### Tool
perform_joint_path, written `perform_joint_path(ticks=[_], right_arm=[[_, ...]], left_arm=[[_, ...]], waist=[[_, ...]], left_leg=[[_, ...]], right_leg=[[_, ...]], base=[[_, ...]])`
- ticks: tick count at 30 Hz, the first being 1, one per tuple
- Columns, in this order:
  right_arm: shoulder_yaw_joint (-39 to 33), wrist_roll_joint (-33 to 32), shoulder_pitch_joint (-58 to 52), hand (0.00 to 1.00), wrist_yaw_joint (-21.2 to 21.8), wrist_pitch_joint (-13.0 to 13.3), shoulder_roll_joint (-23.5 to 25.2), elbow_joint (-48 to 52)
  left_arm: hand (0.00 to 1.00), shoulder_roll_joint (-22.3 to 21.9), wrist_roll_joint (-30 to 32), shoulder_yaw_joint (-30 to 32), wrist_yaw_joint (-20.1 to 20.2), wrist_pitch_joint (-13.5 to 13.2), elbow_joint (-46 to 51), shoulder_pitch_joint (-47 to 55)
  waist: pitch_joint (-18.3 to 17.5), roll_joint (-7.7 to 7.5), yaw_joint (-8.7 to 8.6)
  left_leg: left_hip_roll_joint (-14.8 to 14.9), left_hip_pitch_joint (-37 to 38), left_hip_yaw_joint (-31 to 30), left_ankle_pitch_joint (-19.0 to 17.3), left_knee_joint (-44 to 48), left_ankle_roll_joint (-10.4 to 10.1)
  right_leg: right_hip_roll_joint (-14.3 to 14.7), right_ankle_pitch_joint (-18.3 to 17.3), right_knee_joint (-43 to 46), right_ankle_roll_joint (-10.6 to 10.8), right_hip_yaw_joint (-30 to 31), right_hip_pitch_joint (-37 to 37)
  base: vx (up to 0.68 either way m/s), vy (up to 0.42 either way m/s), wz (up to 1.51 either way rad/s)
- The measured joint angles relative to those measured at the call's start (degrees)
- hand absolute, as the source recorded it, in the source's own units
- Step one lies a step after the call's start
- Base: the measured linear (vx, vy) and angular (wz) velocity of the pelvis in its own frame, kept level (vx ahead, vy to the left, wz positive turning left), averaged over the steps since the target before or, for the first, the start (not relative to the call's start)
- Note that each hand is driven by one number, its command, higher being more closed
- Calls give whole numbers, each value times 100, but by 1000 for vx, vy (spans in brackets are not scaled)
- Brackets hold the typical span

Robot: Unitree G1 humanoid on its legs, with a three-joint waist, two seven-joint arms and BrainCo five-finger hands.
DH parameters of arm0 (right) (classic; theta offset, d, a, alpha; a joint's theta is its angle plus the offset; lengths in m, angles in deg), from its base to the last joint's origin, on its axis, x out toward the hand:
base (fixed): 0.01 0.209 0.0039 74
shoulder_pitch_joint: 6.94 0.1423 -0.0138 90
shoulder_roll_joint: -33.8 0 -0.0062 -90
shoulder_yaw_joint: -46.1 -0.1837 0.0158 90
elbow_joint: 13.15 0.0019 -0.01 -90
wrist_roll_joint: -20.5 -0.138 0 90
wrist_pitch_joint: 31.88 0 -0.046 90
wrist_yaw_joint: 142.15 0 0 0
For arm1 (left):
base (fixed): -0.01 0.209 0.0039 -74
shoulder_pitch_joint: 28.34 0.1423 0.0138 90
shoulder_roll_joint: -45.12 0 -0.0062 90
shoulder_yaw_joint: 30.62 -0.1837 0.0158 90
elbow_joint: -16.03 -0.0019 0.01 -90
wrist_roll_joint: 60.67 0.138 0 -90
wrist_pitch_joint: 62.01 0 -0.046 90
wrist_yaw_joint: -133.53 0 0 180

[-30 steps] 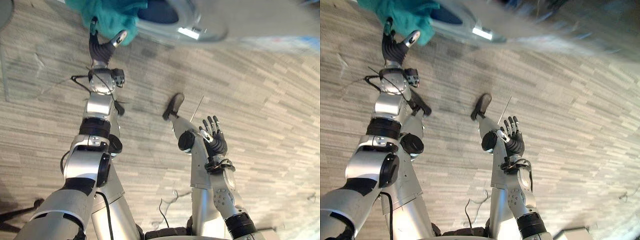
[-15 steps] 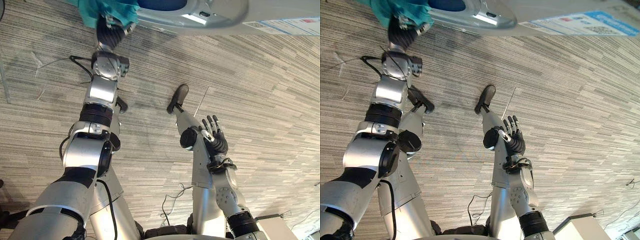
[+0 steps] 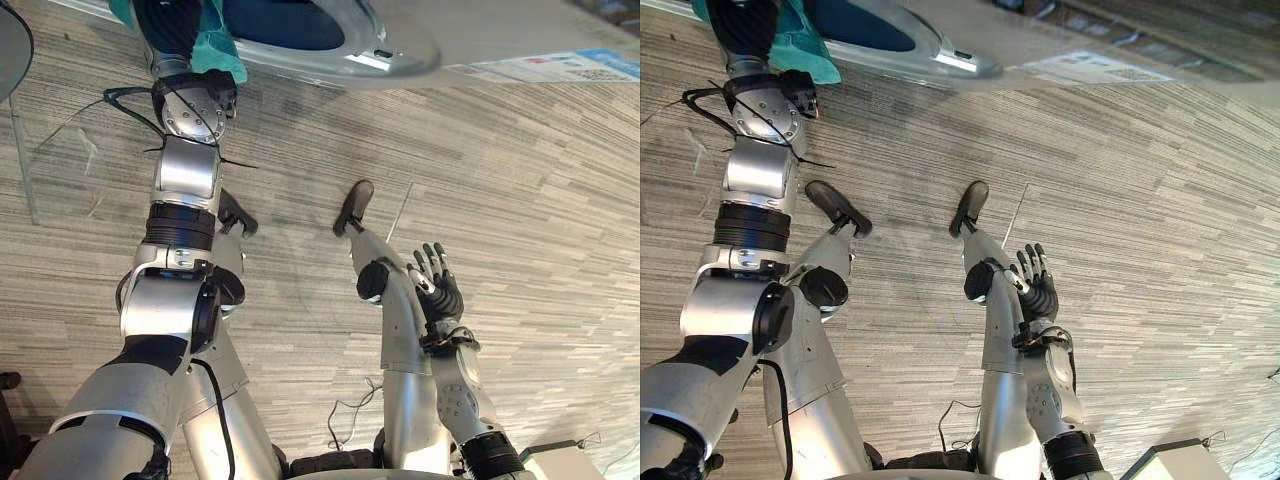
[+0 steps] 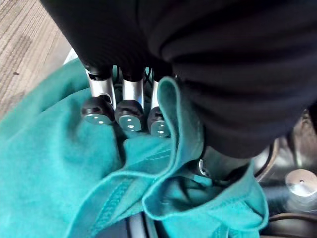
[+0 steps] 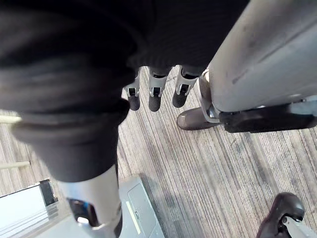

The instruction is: Pick up the laundry basket with both hands and put the clothes into the washing machine.

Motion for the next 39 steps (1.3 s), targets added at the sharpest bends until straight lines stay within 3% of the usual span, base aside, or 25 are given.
perform_joint_path(ticks=[5,7,11,12,18,19,24,26,28,33,39], right_arm=[[3,222,-55,0,-42,5,15,-1],[3,283,-108,0,-114,4,17,-2],[4,451,-160,0,-157,-9,16,-84],[4,514,-167,0,-157,-16,11,-113],[-9,765,-209,0,-148,-78,-10,-308],[-17,854,-219,0,-130,-128,-11,-334],[-161,1043,-244,0,-88,-284,-8,-296],[-366,1101,-283,0,-60,-391,-9,-279],[-392,1102,-275,0,9,-499,-18,-281],[-268,1089,-174,0,38,-640,27,-249],[-350,1053,-193,0,137,-637,7,22]], left_arm=[[100,-212,-352,153,-4,-65,92,94],[100,-336,-613,119,-20,-121,666,330],[100,-696,-1189,-165,-135,-523,2066,703],[100,-792,-1399,-242,-139,-743,2349,691],[100,-1033,-2875,-298,-120,-944,2422,902],[0,-998,-3030,-360,-88,-967,2422,995],[0,-707,-3261,-606,227,-975,2071,1182],[0,-593,-2680,-703,726,-929,1342,1178],[0,-566,-1649,-596,1064,-579,767,1042],[0,-507,657,-232,1605,45,-871,526],[0,-361,1370,-7,2072,378,-1405,808]], waist=[[1,1,20],[1,2,28],[-5,20,66],[-16,50,58],[-34,168,23],[-34,168,42],[-43,187,139],[-157,379,209],[-246,543,223],[-279,572,167],[-288,556,68]], left_leg=[[-16,160,15,43,-37,66],[-29,270,23,46,-48,72],[-30,729,23,70,-9,119],[-32,859,1,50,-26,92],[-27,1168,-17,59,-74,103],[-17,1238,-54,61,-33,108],[-140,1572,-202,56,-197,119],[-200,1634,-217,57,-282,119],[-238,1655,-216,58,-356,120],[-211,1702,-163,53,-402,125],[-97,1703,-115,43,-401,112]], right_leg=[[5,30,-11,-43,-1,153],[1,33,-12,-50,7,257],[-10,-57,26,-73,16,665],[-4,-125,23,-44,6,801],[44,-123,-69,-89,-21,1134],[55,-125,-54,-98,-7,1194],[141,-90,-307,-62,19,1562],[149,-48,-455,-16,10,1678],[148,19,-577,29,10,1729],[250,271,-948,37,80,1823],[430,426,-1250,35,196,1852]], base=[[-49,-29,2],[-44,-28,3],[-56,-43,4],[-59,-47,7],[-27,-36,0],[14,-30,-7],[9,-11,-3],[12,4,7],[5,4,5],[-12,9,-15],[-12,-33,-17]])
